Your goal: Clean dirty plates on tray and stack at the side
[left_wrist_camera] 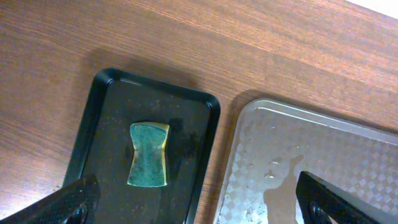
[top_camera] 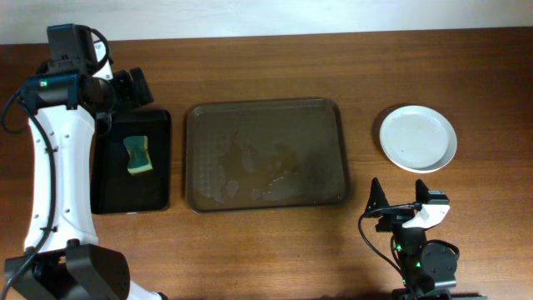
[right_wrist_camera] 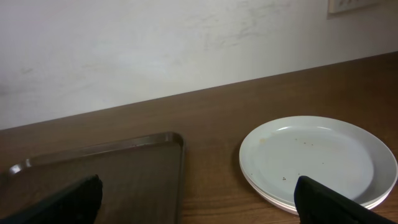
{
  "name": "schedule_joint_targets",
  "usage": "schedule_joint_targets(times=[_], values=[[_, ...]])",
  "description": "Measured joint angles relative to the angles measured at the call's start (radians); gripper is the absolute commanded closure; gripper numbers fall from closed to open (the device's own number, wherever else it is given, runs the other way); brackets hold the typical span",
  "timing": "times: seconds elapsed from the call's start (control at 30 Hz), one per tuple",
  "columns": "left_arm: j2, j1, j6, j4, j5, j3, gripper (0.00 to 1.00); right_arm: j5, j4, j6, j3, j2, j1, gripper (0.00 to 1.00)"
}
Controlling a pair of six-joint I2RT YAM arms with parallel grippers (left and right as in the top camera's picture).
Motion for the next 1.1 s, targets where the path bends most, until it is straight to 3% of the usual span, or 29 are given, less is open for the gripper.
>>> schedule_joint_targets(times=[0.23,0.3,0.4,0.47,0.5,0.57,0.73,0.87,1.1], values=[[-0.027,-0.005,0.004,0.023,-0.007,-0.013,0.01,0.0,0.0,0.0,0.0,0.0,0.0,0.02],[-0.156,-0.057,0.038,0.165,-0.011,-0.097,0.01,-0.002,0.0,0.0,0.0,0.0,0.0,0.01],[-0.421,-0.098,0.061,0.45,-0.011,-0.381,0.01,-0.004,-0.002,0.0,0.0,0.001,0.0,0.02],[-0.595,-0.098,0.098,0.64,-0.011,-0.66,0.01,-0.007,-0.001,0.0,0.0,0.0,0.003,0.02],[-0.772,-0.098,0.143,0.723,-0.01,-0.888,0.01,-0.008,-0.002,0.0,0.0,0.0,0.003,0.02],[-0.954,-0.098,0.174,0.867,-0.01,-1.086,0.01,-0.007,-0.001,0.0,0.0,-0.001,0.003,0.02],[-1.54,-0.098,0.327,0.964,-0.011,-1.504,0.01,-0.007,-0.002,0.0,0.0,0.0,0.004,0.01],[-1.705,-0.073,0.364,1.012,-0.006,-1.651,0.01,-0.007,-0.001,0.0,0.0,0.0,0.004,0.02],[-1.711,-0.065,0.428,1.079,-0.005,-1.749,0.01,-0.007,-0.001,0.0,0.0,0.0,0.004,0.02]])
